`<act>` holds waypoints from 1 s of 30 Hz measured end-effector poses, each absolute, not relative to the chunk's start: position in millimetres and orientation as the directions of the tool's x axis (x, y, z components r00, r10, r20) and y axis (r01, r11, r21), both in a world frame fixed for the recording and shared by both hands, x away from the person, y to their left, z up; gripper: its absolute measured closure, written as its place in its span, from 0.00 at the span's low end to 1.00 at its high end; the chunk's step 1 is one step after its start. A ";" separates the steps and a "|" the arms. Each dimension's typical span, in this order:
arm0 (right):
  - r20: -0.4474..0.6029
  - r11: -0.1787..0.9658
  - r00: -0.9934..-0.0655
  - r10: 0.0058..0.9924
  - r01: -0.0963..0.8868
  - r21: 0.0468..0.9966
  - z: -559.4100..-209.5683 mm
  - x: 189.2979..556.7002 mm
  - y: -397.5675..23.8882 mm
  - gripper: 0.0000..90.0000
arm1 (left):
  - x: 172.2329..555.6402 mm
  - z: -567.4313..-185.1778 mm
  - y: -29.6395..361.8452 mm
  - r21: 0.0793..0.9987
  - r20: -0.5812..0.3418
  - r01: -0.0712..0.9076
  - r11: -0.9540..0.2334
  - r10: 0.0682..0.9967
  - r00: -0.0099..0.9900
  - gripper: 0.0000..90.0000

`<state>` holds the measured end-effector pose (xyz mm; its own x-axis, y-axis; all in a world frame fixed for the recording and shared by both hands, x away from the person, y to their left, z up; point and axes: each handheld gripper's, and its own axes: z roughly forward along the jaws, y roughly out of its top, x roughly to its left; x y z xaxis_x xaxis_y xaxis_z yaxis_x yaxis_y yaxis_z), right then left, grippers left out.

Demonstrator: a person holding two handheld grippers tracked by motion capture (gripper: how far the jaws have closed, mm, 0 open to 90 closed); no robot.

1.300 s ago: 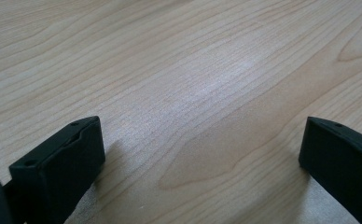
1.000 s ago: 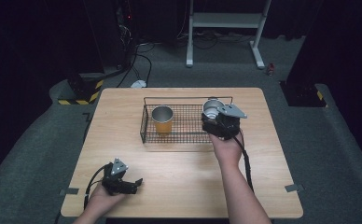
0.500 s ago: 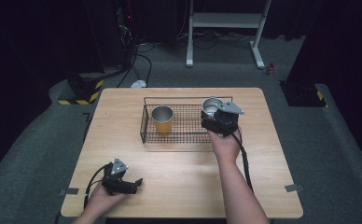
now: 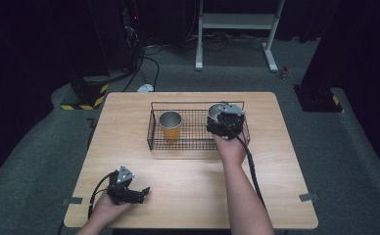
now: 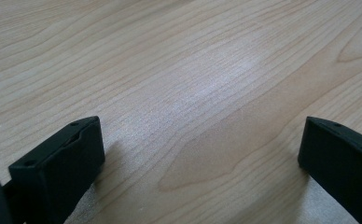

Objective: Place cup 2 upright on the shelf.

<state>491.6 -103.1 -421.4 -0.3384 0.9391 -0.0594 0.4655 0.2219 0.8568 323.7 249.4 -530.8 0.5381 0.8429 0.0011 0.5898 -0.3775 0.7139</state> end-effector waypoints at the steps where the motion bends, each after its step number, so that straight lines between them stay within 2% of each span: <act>1: -0.059 0.222 -0.338 0.939 0.465 0.857 -421.4 491.6 -103.1 0.20 | 323.7 -530.8 249.4 0.714 0.001 0.590 -0.377 0.843 0.538 0.01; 30: -0.009 0.206 -0.321 0.947 0.585 0.785 -462.1 509.2 -97.6 0.20 | 324.1 -530.5 249.2 0.712 0.005 0.589 -0.382 0.842 0.540 0.01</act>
<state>509.2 -97.6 -462.1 -0.3210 0.9470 -0.0095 0.5845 0.2060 0.7848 324.1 249.2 -530.5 0.5401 0.8416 0.0045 0.5893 -0.3820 0.7119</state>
